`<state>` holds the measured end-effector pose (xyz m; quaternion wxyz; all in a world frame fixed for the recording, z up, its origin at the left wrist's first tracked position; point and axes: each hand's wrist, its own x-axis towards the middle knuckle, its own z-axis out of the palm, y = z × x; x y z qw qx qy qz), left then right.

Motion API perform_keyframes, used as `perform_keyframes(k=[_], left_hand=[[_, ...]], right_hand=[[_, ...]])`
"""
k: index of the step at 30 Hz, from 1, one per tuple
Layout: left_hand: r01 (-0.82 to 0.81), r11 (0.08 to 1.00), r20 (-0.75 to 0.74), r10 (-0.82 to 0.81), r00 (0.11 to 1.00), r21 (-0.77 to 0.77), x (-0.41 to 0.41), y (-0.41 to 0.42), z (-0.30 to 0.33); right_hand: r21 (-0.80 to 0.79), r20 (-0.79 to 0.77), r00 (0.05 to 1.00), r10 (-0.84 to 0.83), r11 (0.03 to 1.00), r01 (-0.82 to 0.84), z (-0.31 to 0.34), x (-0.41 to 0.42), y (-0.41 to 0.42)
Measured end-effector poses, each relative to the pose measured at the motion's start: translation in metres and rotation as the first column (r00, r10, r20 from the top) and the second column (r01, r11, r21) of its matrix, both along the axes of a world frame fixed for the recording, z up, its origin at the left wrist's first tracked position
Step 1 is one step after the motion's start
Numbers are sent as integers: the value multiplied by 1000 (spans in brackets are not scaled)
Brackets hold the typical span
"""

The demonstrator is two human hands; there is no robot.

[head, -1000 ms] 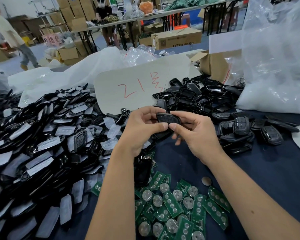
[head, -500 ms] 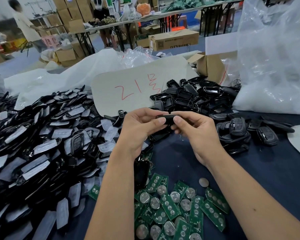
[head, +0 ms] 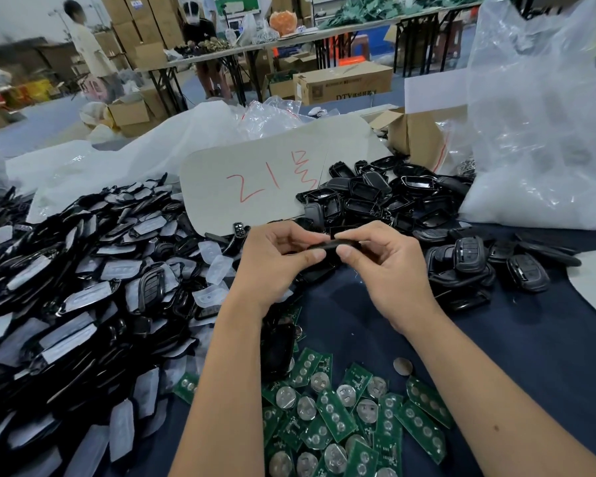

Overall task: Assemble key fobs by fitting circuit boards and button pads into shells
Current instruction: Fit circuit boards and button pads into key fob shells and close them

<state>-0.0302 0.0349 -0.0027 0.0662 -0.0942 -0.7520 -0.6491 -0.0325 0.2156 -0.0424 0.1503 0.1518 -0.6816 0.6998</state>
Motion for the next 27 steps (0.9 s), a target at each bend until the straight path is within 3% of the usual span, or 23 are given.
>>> perform_keyframes(k=[4, 8, 11, 16, 21, 27], left_hand=[[-80, 977, -62, 68, 996, -200, -2, 8, -4], [-128, 948, -197, 72, 978, -291, -3, 16, -4], [-127, 953, -192, 75, 979, -276, -3, 18, -6], [-102, 991, -40, 99, 994, -81, -3, 18, -4], [1, 965, 142, -39, 989, 261, -1, 18, 0], [72, 906, 253, -192, 948, 418, 2, 16, 3]], right_hand=[[123, -66, 996, -53, 991, 61, 1, 3, -4], [141, -82, 994, -72, 987, 83, 3, 4, -2], [123, -79, 995, -67, 989, 76, 2, 3, -2], [-108, 83, 995, -47, 993, 56, -2, 0, -3], [-114, 170, 985, -4, 993, 24, -2, -2, -2], [-185, 215, 970, 115, 980, -75, 2, 0, -2]])
